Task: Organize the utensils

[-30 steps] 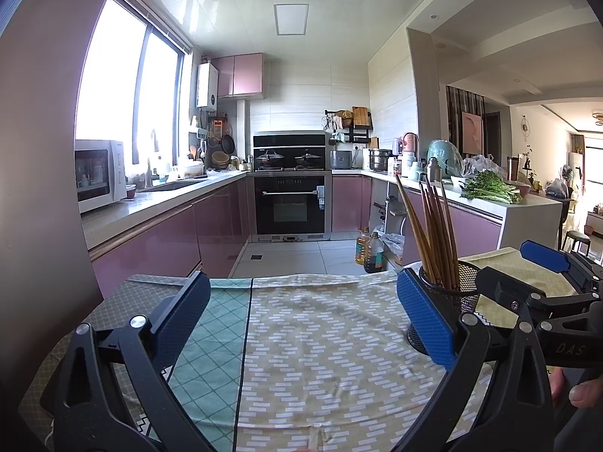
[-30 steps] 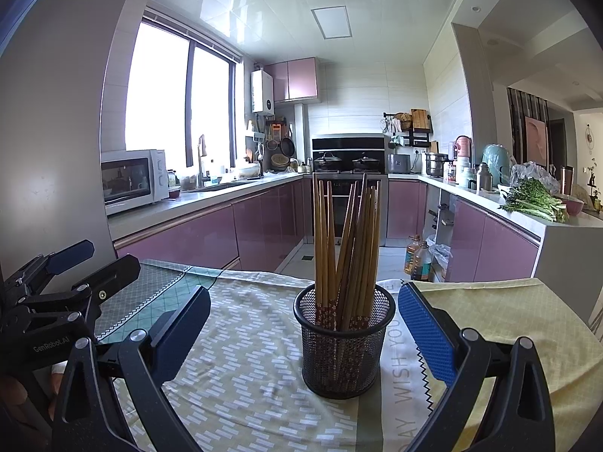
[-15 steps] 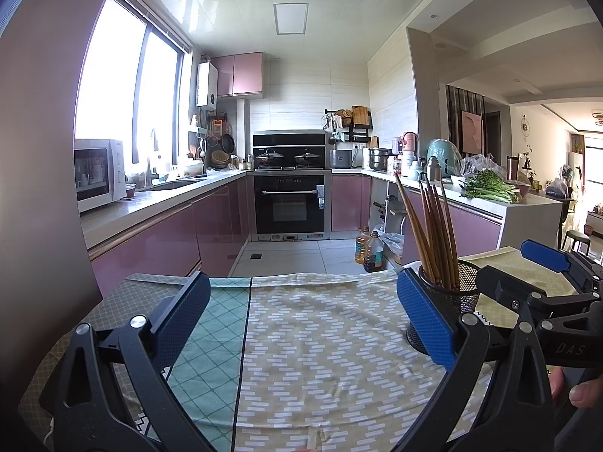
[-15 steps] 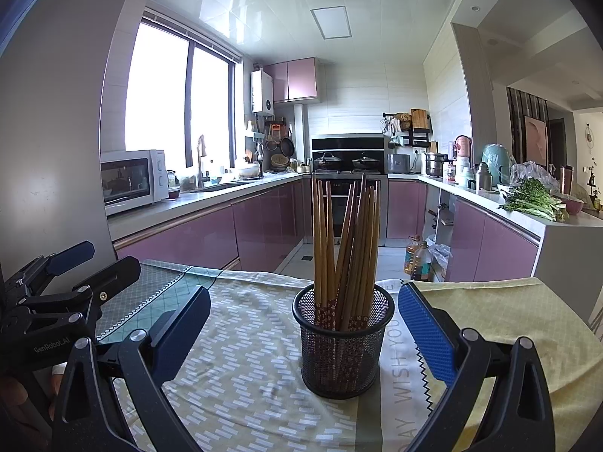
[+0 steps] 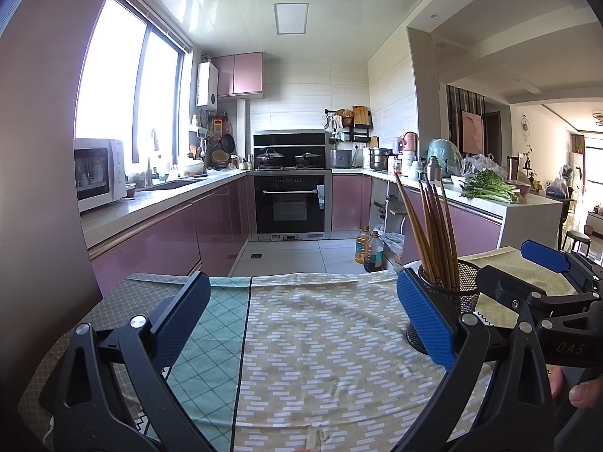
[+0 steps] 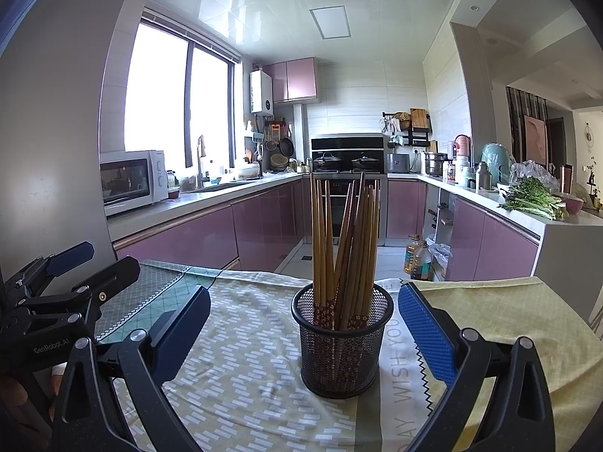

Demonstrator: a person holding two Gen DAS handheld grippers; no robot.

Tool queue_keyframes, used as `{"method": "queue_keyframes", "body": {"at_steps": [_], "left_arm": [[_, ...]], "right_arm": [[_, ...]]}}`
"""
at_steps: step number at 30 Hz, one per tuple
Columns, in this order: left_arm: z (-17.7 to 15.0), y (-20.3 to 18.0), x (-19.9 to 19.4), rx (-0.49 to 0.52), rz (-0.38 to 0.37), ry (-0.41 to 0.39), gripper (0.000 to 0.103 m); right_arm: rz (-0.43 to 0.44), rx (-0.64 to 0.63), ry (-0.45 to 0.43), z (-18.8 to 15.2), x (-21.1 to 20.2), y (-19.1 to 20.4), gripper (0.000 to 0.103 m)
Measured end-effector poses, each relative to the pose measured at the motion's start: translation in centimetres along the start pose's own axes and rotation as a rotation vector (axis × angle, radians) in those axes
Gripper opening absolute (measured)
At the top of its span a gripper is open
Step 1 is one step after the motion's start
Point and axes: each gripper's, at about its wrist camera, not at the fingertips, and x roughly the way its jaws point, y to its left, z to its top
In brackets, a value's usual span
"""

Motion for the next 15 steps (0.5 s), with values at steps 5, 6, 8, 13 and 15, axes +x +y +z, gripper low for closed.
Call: {"method": "queue_keyframes", "body": {"at_steps": [5, 6, 8, 13, 15], "left_arm": [[0.03, -0.14, -0.03, -0.003, 0.0, 0.002, 0.097], [0.09, -0.14, 0.04, -0.005, 0.0, 0.003, 0.097], [0.12, -0.12, 0.1, -0.008, 0.0, 0.005, 0.097], [0.09, -0.02, 0.24, -0.02, 0.005, 0.011, 0.097], [0.1, 0.12, 0.33, -0.022, 0.008, 0.012, 0.097]], "right_arm": [[0.002, 0.002, 0.001, -0.02, 0.06, -0.02, 0.096], [0.002, 0.003, 0.002, -0.02, 0.1, -0.02, 0.096], [0.002, 0.003, 0.003, -0.04, 0.06, -0.05, 0.096], [0.002, 0.005, 0.005, -0.06, 0.07, -0.05, 0.096], [0.003, 0.006, 0.006, -0.11, 0.08, -0.05, 0.096]]}}
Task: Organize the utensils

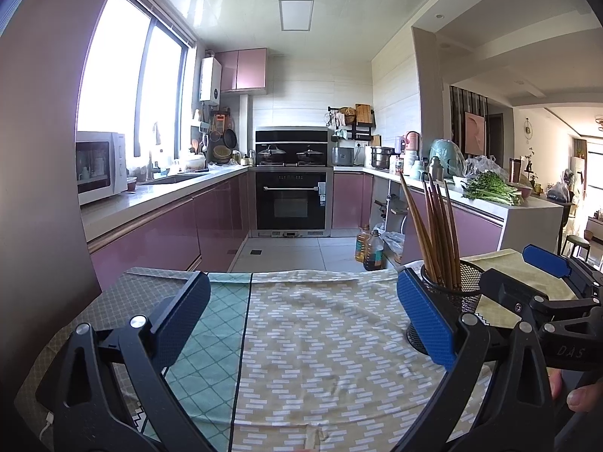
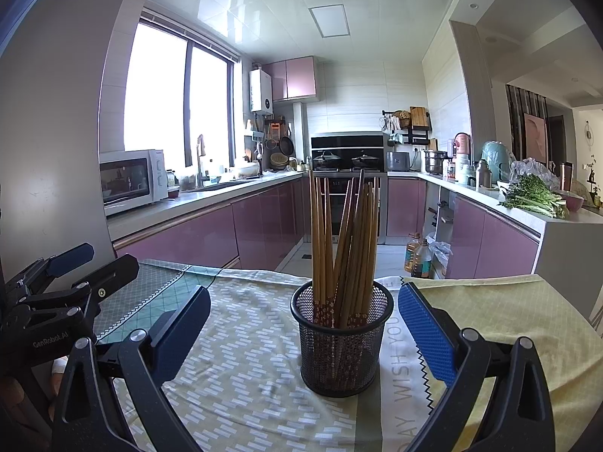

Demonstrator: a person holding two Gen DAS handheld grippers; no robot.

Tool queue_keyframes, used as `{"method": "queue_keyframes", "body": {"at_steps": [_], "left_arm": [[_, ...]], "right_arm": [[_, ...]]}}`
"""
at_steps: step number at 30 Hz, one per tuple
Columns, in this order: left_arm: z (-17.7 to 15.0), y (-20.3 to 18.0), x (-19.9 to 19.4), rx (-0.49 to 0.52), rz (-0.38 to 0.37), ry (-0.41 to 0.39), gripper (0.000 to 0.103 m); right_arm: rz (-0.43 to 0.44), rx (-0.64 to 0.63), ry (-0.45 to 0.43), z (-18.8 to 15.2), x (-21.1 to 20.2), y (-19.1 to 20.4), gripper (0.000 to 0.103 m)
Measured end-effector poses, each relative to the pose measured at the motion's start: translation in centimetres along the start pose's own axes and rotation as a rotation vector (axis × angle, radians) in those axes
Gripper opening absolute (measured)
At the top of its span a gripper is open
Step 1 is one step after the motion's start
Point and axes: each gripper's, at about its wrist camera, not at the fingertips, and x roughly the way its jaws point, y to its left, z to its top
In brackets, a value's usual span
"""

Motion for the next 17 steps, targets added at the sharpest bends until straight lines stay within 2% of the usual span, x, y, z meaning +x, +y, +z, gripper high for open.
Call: {"method": "queue_keyframes", "body": {"at_steps": [10, 13, 14, 17], "left_arm": [[-0.1, -0.5, 0.6, 0.015, -0.005, 0.035, 0.097], [-0.6, -0.4, 2.1, 0.007, -0.026, 0.113, 0.097], [-0.8, -0.5, 3.1, 0.018, -0.022, 0.164, 0.097], [-1.9, -0.9, 6.3, 0.05, -0.019, 0.311, 0.097]], "right_arm": [[-0.005, -0.006, 0.01, -0.4, 0.1, -0.2, 0.096], [-0.023, -0.008, 0.047, -0.7, 0.5, -1.0, 0.096], [-0.031, -0.009, 0.071, -0.9, 0.8, -1.4, 0.096], [-0.099, -0.011, 0.201, -1.9, 2.5, -3.7, 0.096]]}}
